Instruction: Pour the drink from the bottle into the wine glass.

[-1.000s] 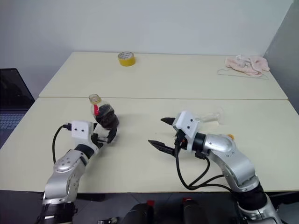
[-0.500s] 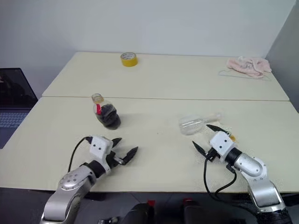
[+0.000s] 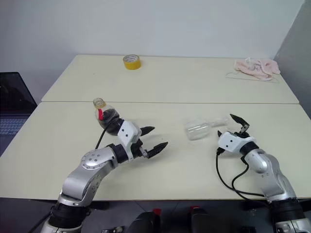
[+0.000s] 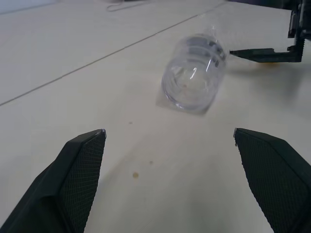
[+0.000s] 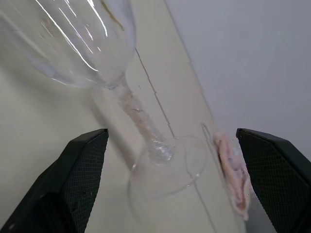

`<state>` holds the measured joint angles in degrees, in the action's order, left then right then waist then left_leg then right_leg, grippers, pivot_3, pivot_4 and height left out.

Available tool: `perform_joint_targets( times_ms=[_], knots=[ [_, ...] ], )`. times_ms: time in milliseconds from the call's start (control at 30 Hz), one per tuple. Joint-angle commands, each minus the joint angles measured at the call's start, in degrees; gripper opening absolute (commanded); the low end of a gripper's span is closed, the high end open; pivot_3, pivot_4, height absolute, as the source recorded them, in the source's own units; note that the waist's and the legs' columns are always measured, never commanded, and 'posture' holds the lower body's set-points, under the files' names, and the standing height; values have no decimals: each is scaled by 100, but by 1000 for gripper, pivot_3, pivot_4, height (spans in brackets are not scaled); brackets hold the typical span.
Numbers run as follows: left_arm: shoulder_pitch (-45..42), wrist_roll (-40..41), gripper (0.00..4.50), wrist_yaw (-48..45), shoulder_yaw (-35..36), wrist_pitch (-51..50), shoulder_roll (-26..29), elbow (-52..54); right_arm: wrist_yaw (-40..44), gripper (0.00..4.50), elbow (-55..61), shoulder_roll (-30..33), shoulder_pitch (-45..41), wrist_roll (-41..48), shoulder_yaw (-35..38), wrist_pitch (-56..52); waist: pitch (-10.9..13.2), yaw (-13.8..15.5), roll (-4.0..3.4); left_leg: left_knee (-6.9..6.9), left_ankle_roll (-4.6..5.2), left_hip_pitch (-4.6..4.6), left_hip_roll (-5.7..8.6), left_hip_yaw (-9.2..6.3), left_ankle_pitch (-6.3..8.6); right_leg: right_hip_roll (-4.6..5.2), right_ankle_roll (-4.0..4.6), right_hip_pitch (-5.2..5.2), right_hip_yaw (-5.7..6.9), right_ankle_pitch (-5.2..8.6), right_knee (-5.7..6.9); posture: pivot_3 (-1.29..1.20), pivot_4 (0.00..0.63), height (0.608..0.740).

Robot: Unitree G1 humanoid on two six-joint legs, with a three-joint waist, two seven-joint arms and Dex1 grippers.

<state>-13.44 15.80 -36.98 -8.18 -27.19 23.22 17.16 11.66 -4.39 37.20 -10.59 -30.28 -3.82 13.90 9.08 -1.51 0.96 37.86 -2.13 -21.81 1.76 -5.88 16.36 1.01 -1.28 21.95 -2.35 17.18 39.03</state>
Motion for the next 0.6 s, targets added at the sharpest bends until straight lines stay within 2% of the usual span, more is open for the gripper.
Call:
perform_joint_targets(
  times_ms=[33, 600],
  knots=[
    [-183, 24, 4450, -41, -49, 42, -62, -3, -258, 4500, -182, 153, -201, -541, -221, 28, 0, 0, 0, 0, 0, 0, 0, 1, 0, 0, 0, 0, -1, 0, 0, 0, 150, 740],
    [-336, 21, 4450, -64, -204, 10, -179, -37, -483, 4500, -1016, -9, -1031, -1307, -968, -277, -1, -28, 0, 4, -1, 3, -1, 5, 0, 0, 1, 0, -5, 0, 4, 0, 150, 740]
  ],
)
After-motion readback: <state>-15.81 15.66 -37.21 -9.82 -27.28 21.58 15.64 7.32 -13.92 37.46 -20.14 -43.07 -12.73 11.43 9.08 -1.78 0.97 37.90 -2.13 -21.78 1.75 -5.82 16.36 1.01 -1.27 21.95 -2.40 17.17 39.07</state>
